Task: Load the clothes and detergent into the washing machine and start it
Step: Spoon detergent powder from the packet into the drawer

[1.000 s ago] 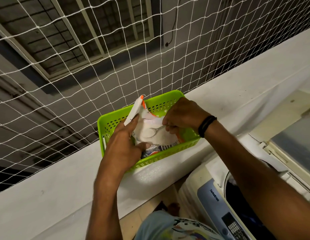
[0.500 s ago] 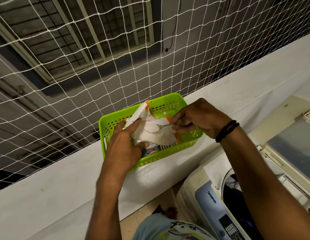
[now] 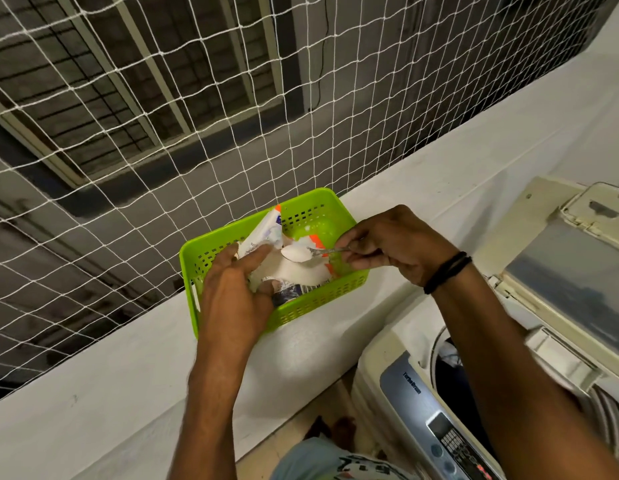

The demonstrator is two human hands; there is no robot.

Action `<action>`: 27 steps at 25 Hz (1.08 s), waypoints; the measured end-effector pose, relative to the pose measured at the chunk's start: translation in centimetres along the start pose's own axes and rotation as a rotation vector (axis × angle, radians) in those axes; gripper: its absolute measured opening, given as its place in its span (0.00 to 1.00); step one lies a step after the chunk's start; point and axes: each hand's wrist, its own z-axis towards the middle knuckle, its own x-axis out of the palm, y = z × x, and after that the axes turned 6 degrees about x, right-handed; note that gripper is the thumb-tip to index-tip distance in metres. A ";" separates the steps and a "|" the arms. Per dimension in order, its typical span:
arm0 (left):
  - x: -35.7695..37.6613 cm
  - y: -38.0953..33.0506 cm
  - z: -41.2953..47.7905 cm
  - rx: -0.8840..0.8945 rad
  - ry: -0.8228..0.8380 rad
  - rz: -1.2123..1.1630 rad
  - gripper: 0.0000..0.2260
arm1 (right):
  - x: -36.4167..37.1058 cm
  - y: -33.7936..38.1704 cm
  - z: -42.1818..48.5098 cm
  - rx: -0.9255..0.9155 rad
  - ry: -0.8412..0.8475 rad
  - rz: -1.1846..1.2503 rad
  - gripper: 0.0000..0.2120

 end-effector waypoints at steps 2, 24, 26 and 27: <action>0.0 -0.3 -0.4 0.010 -0.046 -0.023 0.25 | -0.5 -0.2 -0.7 -0.009 -0.023 0.001 0.11; 20.4 -17.6 -5.6 0.584 0.112 -0.561 0.15 | -21.1 -19.4 -15.7 0.089 -0.921 0.515 0.12; 23.9 -18.6 -6.2 0.595 0.211 -0.551 0.15 | -22.9 -22.3 -15.8 0.123 -1.003 0.579 0.12; 25.8 -19.3 -6.5 0.607 0.265 -0.536 0.15 | -23.8 -23.7 -15.8 0.133 -1.040 0.606 0.12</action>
